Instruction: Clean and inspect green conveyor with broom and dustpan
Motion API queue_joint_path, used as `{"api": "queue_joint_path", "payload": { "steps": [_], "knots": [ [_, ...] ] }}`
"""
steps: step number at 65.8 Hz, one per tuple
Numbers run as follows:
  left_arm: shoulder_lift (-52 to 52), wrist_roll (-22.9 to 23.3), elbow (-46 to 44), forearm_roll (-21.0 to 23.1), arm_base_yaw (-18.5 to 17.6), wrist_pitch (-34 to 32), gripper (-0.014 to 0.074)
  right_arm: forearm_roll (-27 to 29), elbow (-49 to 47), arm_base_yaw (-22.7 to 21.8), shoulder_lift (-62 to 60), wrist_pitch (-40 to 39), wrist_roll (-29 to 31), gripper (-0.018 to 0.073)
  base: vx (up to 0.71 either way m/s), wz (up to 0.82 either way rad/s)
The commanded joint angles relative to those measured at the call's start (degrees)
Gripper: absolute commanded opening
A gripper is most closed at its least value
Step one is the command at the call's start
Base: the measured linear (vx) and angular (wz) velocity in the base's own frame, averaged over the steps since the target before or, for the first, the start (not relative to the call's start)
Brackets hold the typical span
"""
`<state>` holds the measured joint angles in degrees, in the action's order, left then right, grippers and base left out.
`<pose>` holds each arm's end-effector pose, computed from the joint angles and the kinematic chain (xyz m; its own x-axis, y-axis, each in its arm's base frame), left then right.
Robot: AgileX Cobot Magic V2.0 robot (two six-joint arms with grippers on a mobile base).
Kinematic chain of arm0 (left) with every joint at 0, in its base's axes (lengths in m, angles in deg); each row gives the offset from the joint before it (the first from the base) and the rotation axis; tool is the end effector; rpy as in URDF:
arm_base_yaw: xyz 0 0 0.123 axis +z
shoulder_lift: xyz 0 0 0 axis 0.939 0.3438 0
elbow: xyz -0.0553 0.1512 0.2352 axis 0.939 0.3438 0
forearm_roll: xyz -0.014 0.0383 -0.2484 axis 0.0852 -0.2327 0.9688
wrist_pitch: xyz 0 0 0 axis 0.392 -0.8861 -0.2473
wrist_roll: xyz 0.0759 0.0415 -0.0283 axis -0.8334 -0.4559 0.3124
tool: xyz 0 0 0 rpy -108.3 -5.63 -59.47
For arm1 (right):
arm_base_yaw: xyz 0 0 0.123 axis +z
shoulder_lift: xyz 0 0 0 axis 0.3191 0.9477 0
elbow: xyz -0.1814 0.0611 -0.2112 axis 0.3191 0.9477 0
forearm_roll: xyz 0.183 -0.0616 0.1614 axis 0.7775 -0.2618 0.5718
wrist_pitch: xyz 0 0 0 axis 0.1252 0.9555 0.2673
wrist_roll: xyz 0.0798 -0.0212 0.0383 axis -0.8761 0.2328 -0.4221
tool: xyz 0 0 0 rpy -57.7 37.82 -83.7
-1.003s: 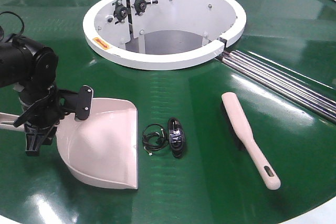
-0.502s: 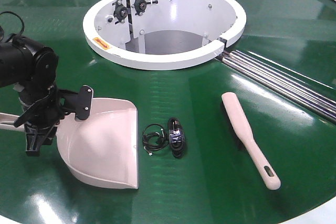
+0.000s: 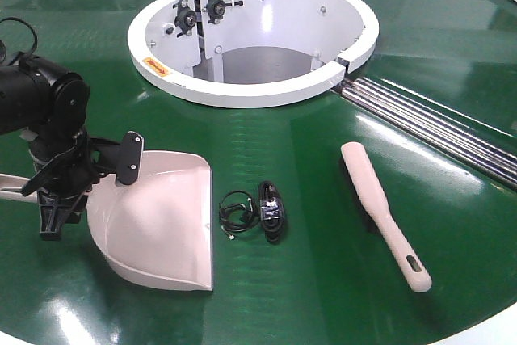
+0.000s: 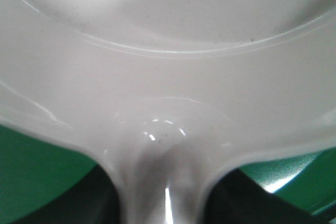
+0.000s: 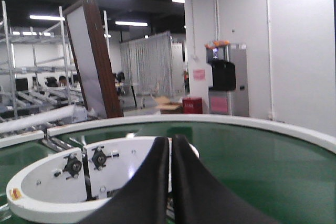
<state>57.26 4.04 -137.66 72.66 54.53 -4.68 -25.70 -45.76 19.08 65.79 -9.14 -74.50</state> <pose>0.3431 -0.0738 0.2151 -0.0783 0.9772 0.1973 0.9941 0.0616 0.0895 0.0541 0.0002 0.3177 0.2339 0.0582 -0.9705 -0.0189 0.9983 0.0553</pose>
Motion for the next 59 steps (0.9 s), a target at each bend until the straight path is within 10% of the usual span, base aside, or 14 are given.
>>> {"api": "queue_joint_path", "payload": {
  "steps": [1, 36, 59],
  "knots": [
    [-2.71, 0.58, -1.66, 0.09, -0.31, -0.56, -0.0006, -0.17, -9.12, -0.27, 8.77, 7.7, -0.67, -0.0009, 0.0, 0.0],
    [-2.71, 0.58, -1.66, 0.09, -0.31, -0.56, -0.0006, -0.45, -16.41, -0.19, 28.75, 21.22, -0.18, 0.0015, 0.0, 0.0],
    [-2.71, 0.58, -1.66, 0.09, -0.31, -0.56, -0.0006, -0.62, -21.33, 10.44, 32.37, 37.04, 3.97, 0.0393, 0.0, 0.0]
  ]
}}
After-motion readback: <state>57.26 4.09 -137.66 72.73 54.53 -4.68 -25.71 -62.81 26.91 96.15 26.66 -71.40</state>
